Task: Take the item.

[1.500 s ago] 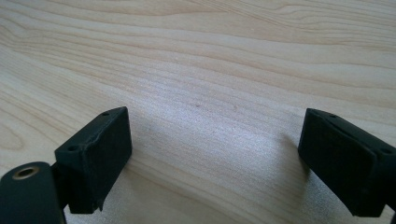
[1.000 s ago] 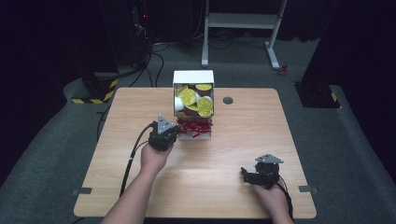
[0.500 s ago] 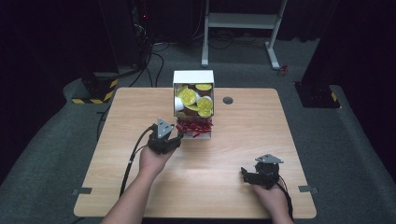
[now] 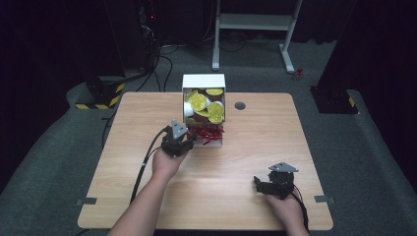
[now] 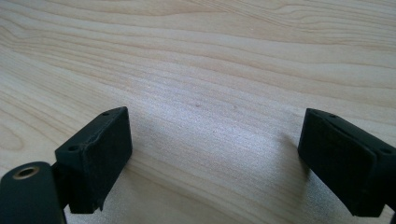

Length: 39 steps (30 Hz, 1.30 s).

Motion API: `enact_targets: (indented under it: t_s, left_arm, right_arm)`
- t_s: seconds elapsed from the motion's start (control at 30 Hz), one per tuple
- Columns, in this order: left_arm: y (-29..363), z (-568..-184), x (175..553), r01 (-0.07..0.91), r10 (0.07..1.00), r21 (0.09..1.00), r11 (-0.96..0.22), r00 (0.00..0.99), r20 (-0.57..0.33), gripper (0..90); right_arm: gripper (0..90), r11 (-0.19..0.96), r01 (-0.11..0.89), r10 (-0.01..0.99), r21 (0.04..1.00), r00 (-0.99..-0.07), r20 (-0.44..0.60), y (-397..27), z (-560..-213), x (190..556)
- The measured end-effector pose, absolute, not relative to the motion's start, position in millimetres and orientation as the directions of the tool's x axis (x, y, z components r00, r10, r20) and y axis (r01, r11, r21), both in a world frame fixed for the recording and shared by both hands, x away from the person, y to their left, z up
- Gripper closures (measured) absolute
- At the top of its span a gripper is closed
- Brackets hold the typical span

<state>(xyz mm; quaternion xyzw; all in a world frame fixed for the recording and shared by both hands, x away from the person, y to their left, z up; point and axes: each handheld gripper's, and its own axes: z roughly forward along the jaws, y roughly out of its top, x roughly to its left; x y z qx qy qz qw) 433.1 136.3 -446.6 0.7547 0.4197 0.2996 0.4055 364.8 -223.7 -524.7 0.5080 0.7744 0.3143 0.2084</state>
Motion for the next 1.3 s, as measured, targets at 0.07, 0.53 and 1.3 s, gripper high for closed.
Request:
enact_targets:
  t_s: [0.07,0.53,1.3]
  left_arm:
    - [138,-446,432,0.387,0.876,0.864,-0.323,0.469,0.117,65.1]
    - [145,-441,419,0.355,0.866,0.877,-0.325,0.483,0.126,81.1]
    - [168,-442,395,0.319,0.863,0.915,-0.246,0.502,0.057,82.2]
  right_arm:
    - [9.6,0.287,0.656,0.918,0.699,-0.397,-0.004,-224,-525,365]
    - [9.6,0.288,0.656,0.918,0.697,-0.397,-0.005,-224,-525,365]
    - [9.6,0.287,0.657,0.918,0.697,-0.397,-0.004,-224,-525,365]
